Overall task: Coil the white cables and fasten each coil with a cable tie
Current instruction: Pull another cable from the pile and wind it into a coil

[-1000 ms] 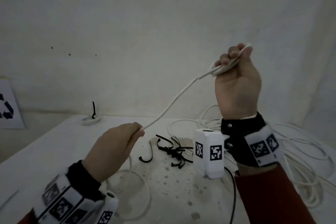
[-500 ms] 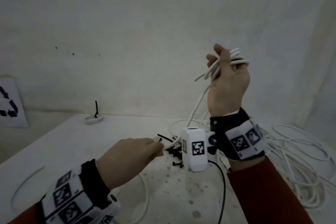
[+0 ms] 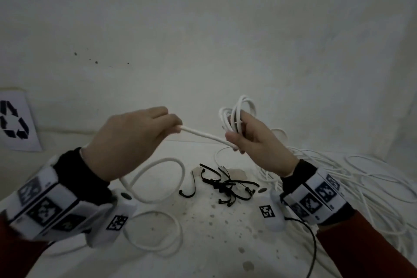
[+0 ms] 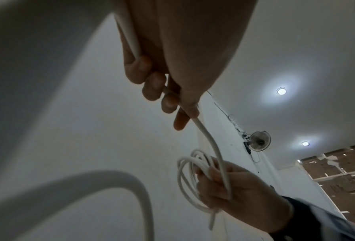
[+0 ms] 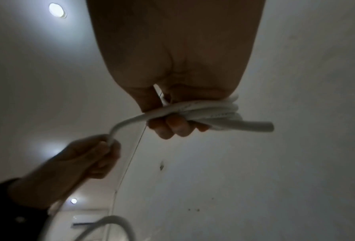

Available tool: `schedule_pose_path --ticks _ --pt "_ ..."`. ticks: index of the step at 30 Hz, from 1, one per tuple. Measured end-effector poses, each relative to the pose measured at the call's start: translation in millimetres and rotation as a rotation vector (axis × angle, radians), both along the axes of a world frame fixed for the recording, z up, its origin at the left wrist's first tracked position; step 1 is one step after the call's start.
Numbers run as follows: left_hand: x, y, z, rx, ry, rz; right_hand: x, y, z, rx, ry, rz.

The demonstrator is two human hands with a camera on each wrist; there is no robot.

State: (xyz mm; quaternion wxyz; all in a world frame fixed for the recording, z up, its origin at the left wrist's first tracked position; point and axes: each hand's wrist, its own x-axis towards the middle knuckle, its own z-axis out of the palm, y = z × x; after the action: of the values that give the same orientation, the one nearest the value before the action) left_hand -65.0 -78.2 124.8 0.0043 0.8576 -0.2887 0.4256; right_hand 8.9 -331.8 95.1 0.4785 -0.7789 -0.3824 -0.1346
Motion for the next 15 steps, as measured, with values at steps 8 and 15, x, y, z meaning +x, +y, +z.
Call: schedule_pose_path --ticks 8,15 --pt "23.3 -6.2 -1.1 -0.261 0.227 -0.188 -37.8 16.4 18.9 0.147 0.364 0.226" --pt "20.4 -37.2 -22.8 -0.508 0.335 -0.403 -40.6 34.1 25.5 0.383 0.545 0.505"
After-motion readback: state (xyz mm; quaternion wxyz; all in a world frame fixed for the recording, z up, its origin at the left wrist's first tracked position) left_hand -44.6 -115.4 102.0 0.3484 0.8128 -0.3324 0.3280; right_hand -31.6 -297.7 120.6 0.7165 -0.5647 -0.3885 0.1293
